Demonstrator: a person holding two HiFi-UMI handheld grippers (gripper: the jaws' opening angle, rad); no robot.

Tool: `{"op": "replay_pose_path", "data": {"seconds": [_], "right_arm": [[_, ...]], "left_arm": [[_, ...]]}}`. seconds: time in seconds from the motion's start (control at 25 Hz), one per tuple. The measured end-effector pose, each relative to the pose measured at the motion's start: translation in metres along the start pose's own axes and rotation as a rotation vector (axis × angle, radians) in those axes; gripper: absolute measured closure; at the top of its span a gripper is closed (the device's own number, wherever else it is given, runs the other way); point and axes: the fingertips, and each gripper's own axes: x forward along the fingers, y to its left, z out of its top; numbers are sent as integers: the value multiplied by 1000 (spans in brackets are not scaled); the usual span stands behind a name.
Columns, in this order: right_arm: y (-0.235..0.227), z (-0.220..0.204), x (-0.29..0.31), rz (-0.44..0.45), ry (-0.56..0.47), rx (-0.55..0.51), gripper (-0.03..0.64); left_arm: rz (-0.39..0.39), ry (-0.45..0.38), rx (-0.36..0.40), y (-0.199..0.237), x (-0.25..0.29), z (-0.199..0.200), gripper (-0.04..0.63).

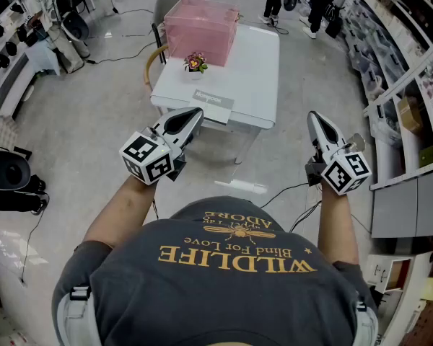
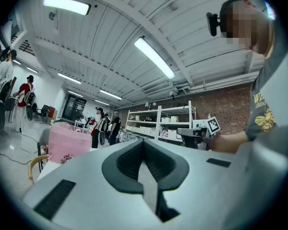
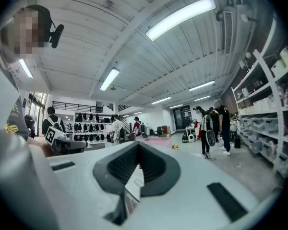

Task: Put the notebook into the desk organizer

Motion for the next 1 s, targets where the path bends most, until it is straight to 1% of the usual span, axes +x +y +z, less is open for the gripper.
{"op": "replay_pose_path", "data": {"seconds": [0.4, 0.6, 0.72, 0.8, 0.84, 0.88, 0.96, 1.0], "right_arm": [[-2, 0, -9, -22, 5, -6, 618], [-4, -2, -16, -34, 17, -26, 618], [-8, -2, -23, -41, 8, -26, 617], [-13, -1, -29, -46, -4, -20, 617], [-17, 0, -32, -48, -9, -17, 617], [-20, 1, -36, -49, -13, -14, 617], [-29, 4, -44, -48, -19, -11, 617], [-33, 5, -49, -46, -21, -11, 617]], "left_arm": [[-17, -2, 15, -9, 1, 6, 598], [-26, 2, 14, -14, 5, 5, 598], [-24, -1, 14, -19, 10, 5, 597], [-34, 10, 18, -24, 17, 3, 598], [-48, 22, 16, -28, 22, 2, 428], [-58, 34, 15, -32, 27, 1, 317], [-58, 46, 17, -39, 36, 1, 256], [-54, 46, 20, -43, 41, 1, 239]]}}
